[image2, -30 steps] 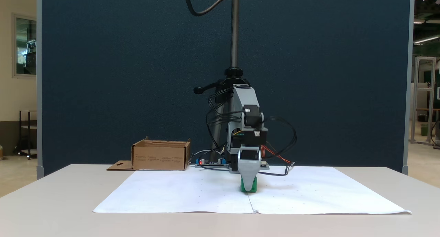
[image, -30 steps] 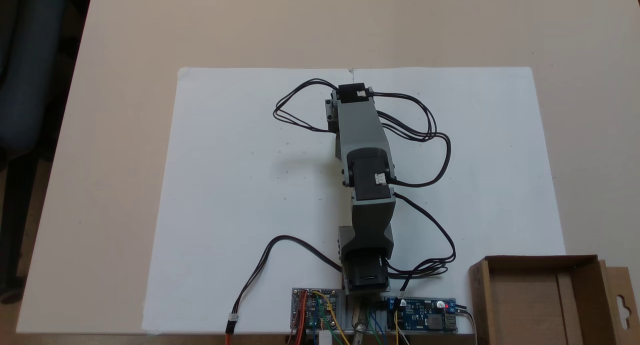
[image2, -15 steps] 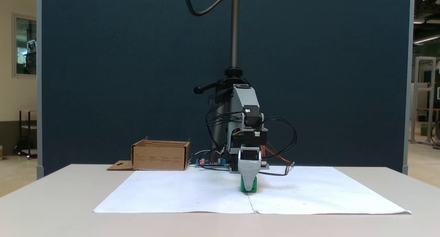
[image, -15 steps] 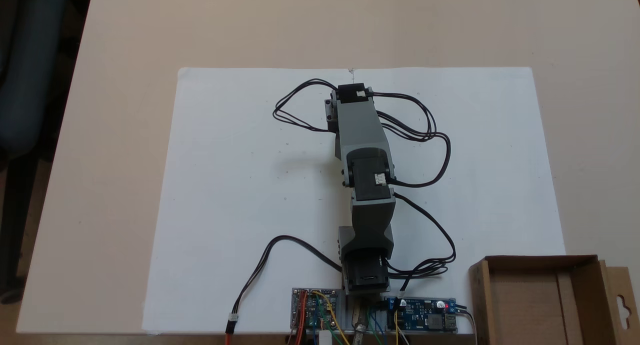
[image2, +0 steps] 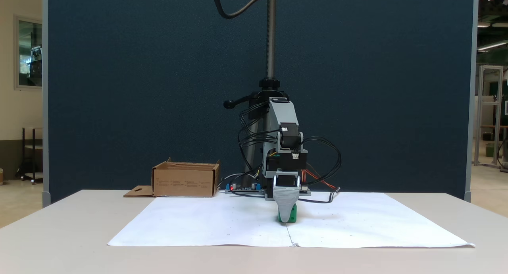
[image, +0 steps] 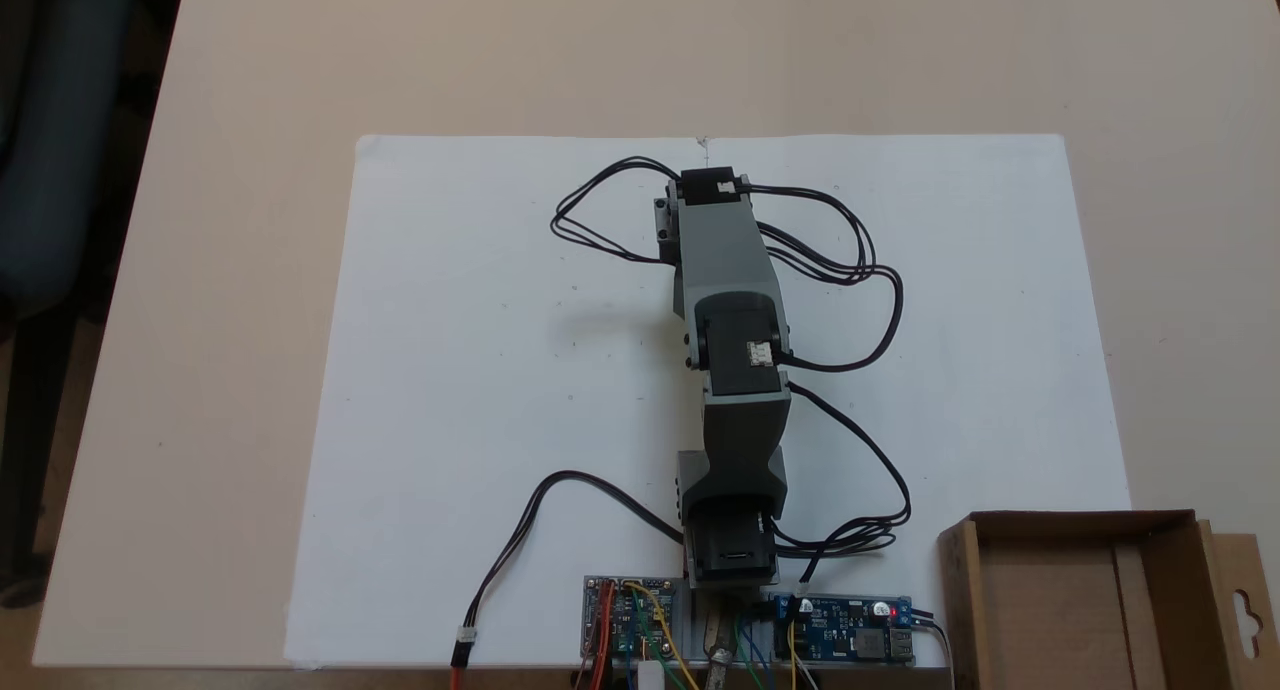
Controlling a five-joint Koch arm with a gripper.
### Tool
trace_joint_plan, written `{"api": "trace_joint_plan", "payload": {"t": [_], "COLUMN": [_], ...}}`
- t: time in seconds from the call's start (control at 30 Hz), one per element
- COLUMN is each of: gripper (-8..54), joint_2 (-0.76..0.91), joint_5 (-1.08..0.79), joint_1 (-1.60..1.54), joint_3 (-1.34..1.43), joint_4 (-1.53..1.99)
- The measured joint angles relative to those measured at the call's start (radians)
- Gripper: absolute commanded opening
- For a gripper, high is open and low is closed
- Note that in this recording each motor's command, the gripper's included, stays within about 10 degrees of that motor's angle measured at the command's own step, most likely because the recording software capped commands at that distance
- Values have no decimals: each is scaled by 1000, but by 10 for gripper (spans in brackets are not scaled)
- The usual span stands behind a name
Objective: Grasp a green dice and put it in the bin.
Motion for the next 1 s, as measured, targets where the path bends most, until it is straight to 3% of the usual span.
{"api": "trace_joint_plan", "payload": {"t": [0.1, 1.0], "gripper": [373, 372], "joint_2": [0, -29], "joint_5": [-2, -3], "joint_1": [-11, -9], "joint_3": [0, 2], "joint_4": [0, -26]}}
